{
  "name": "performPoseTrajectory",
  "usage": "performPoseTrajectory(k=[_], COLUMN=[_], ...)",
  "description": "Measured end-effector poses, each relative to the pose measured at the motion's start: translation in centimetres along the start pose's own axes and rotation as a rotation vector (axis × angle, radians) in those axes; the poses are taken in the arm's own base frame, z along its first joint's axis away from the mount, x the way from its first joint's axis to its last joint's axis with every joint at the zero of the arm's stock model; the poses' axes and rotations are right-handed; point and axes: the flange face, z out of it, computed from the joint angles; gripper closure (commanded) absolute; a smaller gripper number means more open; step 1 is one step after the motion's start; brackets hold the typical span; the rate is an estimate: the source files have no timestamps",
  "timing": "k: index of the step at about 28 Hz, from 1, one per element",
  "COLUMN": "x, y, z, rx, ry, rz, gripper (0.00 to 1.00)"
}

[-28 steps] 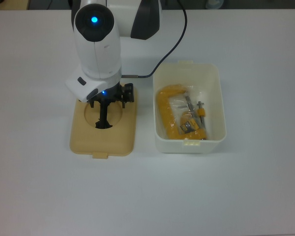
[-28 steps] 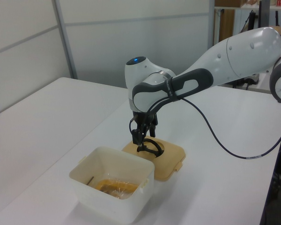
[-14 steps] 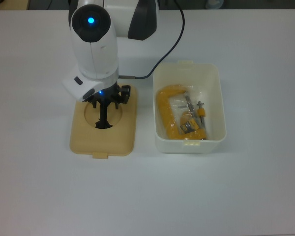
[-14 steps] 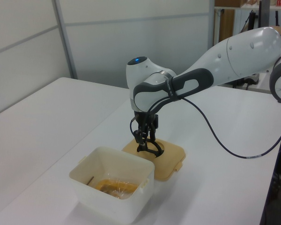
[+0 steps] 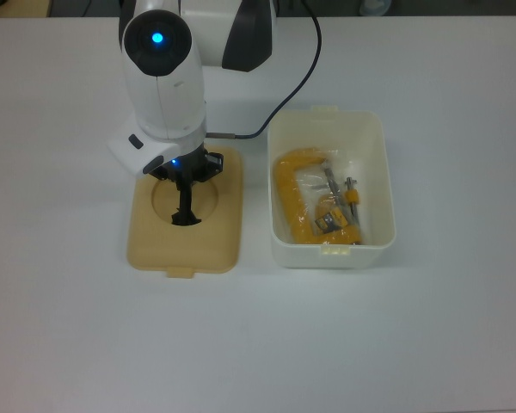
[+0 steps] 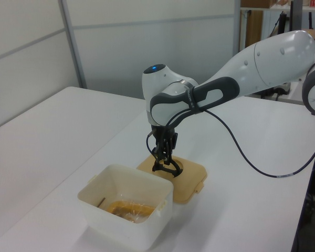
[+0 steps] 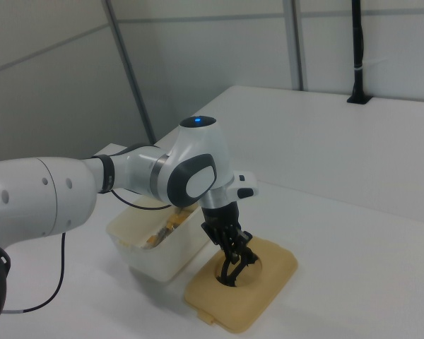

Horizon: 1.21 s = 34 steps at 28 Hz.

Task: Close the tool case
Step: 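Close the gripper on the black handle of the tan lid, then lift the tan lid and carry it over the white box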

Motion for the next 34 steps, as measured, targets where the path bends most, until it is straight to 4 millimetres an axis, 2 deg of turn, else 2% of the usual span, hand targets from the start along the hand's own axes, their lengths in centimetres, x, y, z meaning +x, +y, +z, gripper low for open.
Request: performPoseTrajectory(k=[5, 9, 11, 17, 21, 28, 34], x=[0.0, -0.2, -0.5, -2.1, -2.8, -3.4, -3.2], y=[0.4, 1.7, 2.6, 4.2, 4.1, 3.6, 1.0], z=[-0.2, -1.6, -2.8, -8.6, -11.8, -14.8, -16.8], rx=[-0.002, -0.004, -0.005, -0.009, -0.007, -0.005, 0.0], ry=[0.004, 0.009, 0.001, 0.005, 0.032, 0.081, 0.113], rz=[0.006, 0.026, 0.036, 0.044, 0.038, 0.025, -0.016], gripper=[1.0, 1.0, 1.0, 1.0, 1.0, 1.0, 1.0])
